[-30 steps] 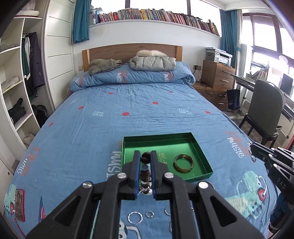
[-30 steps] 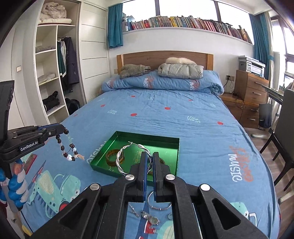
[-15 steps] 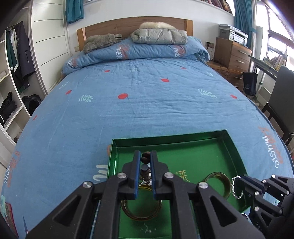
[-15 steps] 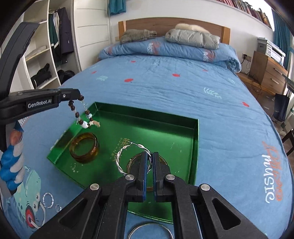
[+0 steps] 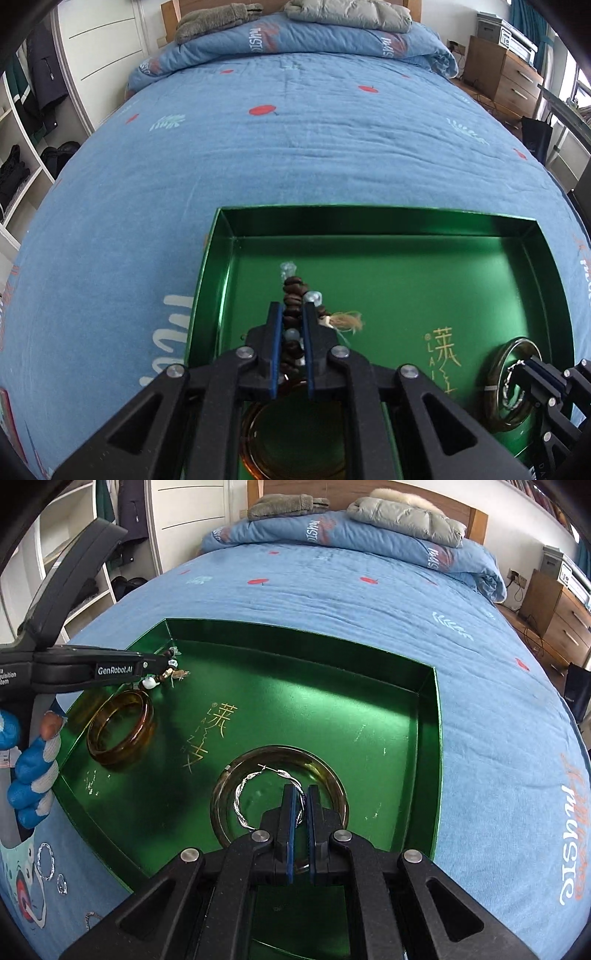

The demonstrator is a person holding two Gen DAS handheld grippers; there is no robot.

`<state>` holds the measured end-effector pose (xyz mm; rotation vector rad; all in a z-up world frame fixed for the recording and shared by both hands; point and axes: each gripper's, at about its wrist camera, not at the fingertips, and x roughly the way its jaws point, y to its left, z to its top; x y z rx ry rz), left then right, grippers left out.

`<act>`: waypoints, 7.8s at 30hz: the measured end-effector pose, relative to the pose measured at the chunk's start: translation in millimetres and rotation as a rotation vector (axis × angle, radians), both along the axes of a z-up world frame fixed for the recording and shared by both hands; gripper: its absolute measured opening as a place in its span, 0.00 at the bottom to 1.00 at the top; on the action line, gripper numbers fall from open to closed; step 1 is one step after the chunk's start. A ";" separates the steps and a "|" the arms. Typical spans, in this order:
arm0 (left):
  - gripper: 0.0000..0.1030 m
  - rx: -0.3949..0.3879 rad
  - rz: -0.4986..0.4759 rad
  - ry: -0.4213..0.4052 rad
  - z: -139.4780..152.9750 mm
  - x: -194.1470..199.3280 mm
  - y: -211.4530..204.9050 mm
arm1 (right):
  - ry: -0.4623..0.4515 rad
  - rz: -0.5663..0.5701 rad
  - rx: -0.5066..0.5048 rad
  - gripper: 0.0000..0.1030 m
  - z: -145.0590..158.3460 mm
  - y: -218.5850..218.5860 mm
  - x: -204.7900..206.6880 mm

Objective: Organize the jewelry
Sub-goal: 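Carry the beaded bracelet into the tray with the left tool while the right tool drops the hoop there, then grasp the silver pearl necklace with the left tool while the right tool grasps the wristwatch, then lower the necklace into the tray with the left tool while the right tool releases the watch there, then move the left tool to the twisted silver ring while the right tool moves to the small silver ring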

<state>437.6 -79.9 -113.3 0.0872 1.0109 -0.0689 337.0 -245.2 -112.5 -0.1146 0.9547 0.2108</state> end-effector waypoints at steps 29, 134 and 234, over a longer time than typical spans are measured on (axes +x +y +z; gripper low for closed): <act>0.10 -0.154 -0.034 -0.219 181.4 -154.8 53.9 | -0.189 -0.072 0.032 0.41 144.1 -5.0 -118.4; 0.02 -0.120 -0.236 -0.146 69.5 -305.2 -34.5 | -0.145 0.257 0.069 0.22 50.5 -20.9 -234.7; 0.10 -0.129 0.018 -0.300 149.6 -206.7 39.8 | -0.216 -0.040 0.063 0.66 146.5 -14.5 -134.3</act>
